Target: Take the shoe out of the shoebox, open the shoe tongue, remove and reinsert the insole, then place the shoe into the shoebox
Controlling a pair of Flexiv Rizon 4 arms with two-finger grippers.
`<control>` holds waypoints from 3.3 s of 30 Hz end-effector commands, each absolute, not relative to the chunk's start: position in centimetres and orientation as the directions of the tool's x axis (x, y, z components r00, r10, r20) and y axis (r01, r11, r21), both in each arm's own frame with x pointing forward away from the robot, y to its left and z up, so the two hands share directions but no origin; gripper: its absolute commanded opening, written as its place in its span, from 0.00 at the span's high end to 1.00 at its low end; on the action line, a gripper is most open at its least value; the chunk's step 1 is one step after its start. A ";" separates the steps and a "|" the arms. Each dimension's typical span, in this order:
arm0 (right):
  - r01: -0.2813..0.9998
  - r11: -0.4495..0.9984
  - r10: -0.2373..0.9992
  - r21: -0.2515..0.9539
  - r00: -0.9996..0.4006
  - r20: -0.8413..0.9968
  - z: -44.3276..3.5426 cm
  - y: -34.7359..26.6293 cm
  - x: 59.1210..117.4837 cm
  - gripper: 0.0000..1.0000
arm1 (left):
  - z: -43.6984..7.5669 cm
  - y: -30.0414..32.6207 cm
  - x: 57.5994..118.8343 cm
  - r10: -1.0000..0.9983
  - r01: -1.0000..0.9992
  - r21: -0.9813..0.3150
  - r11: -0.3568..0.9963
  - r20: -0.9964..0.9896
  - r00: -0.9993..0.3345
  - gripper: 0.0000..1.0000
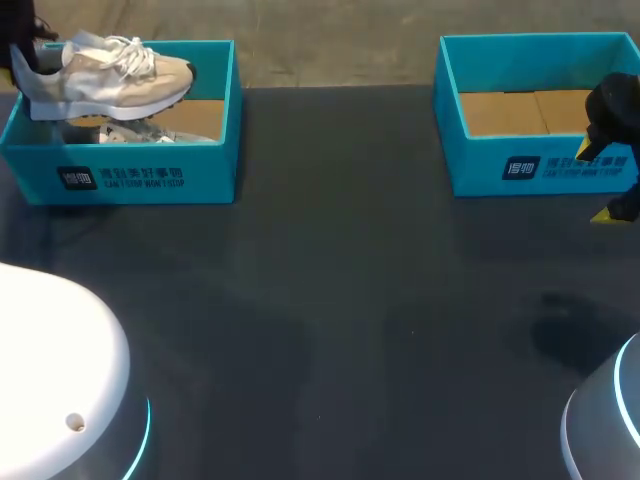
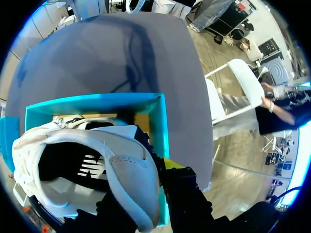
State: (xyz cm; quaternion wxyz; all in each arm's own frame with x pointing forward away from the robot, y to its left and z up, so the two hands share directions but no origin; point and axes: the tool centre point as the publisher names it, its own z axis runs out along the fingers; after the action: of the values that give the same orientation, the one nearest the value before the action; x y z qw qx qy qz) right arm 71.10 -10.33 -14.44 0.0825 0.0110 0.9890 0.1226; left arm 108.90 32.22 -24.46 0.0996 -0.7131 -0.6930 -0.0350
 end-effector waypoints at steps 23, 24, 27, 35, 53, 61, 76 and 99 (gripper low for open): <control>0.002 0.970 0.041 0.241 -0.987 -0.156 -14.5 -10.2 71.3 0.00 | -22.2 31.0 111.7 0.984 0.999 -0.041 -0.019 0.178 0.026 1.00; 0.002 0.970 0.041 0.241 -0.987 -0.156 -14.5 -10.2 71.3 0.00 | -22.3 30.9 111.9 0.984 0.999 -0.041 -0.019 0.178 0.026 1.00; 0.002 0.970 0.041 0.241 -0.987 -0.156 -14.5 -10.2 71.3 0.00 | -22.5 30.7 112.6 0.985 0.999 -0.047 -0.023 0.172 0.031 1.00; 0.002 0.970 0.041 0.241 -0.987 -0.156 -14.5 -10.2 71.3 0.00 | -23.3 30.4 114.5 0.988 0.999 -0.045 -0.027 0.152 0.033 1.00; 0.002 0.970 0.041 0.241 -0.987 -0.156 -14.5 -10.2 71.3 0.00 | -25.7 29.8 118.8 0.987 1.000 0.006 -0.013 0.160 0.012 1.00; 0.002 0.970 0.041 0.241 -0.987 -0.156 -14.5 -10.2 71.3 0.00 | -28.1 29.4 120.1 0.984 1.000 0.001 -0.016 0.176 0.016 1.00; 0.002 0.970 0.041 0.241 -0.987 -0.156 -14.5 -10.2 71.3 0.00 | -32.1 29.7 121.1 0.979 1.000 -0.010 0.003 0.203 -0.001 1.00; 0.002 0.970 0.041 0.241 -0.987 -0.156 -14.5 -10.2 71.3 0.00 | -37.0 28.7 121.3 0.972 0.998 -0.062 -0.013 0.234 0.027 1.00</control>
State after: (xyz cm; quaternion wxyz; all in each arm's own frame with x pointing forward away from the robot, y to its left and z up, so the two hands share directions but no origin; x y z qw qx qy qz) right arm 71.10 -10.33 -14.44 0.0825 0.0110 0.9890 0.1226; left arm 120.52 28.73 -36.51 0.1003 -0.7089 -0.6950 -0.0669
